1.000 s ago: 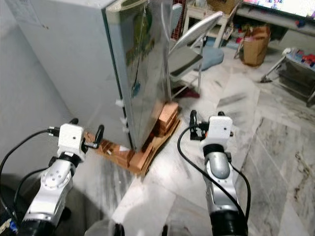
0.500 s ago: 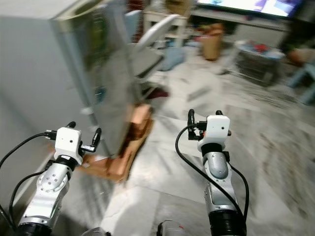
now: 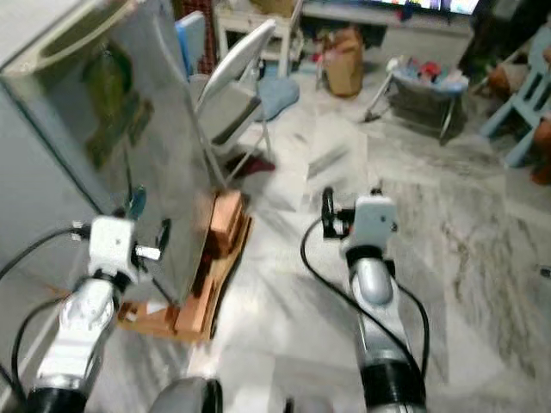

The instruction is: Restocking fridge

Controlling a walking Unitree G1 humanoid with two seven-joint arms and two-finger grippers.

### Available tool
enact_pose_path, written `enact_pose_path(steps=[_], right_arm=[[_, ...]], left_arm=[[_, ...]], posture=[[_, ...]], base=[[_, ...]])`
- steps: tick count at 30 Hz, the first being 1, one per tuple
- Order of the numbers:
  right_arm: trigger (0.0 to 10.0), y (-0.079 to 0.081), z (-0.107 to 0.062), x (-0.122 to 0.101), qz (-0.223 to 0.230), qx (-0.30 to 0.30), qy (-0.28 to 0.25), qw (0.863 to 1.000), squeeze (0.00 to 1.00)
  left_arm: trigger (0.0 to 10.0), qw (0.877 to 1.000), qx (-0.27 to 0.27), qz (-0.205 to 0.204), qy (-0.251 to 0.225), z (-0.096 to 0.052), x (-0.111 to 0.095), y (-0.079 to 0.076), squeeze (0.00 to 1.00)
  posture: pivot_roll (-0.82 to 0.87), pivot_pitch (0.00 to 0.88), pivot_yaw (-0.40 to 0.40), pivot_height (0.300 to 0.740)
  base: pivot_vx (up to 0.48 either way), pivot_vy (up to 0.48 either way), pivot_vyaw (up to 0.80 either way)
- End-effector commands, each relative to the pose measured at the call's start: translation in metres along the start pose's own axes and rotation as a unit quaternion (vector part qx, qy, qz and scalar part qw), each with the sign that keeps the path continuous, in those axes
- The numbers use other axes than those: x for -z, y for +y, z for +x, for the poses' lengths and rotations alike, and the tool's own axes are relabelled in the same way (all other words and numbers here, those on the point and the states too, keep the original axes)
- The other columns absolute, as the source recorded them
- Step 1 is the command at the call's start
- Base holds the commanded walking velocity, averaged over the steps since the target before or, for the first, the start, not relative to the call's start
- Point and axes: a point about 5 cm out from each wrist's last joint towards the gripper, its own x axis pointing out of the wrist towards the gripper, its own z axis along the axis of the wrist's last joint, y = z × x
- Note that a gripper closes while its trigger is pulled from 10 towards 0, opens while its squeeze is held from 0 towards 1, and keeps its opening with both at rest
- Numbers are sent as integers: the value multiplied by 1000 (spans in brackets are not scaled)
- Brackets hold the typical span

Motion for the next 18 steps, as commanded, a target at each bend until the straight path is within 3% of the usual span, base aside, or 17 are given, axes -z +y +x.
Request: enact_pose_path(steps=[1,12,18], right_arm=[[10000,-9,-2,1,-5,13,4,1000,0],[10000,-8,-7,5,-6,11,12,1000,0],[10000,-8,-7,5,-5,11,11,1000,0]], left_arm=[[10000,1000,6,1,9,-3,4,-6,0],[10000,997,-73,-2,29,-14,12,19,0],[10000,996,-81,1,29,-3,10,27,0]], posture=[[40,88,-31,740],[42,96,-30,740],[38,98,-27,740]], base=[[0,0,0],[0,0,0],[0,0,0]])
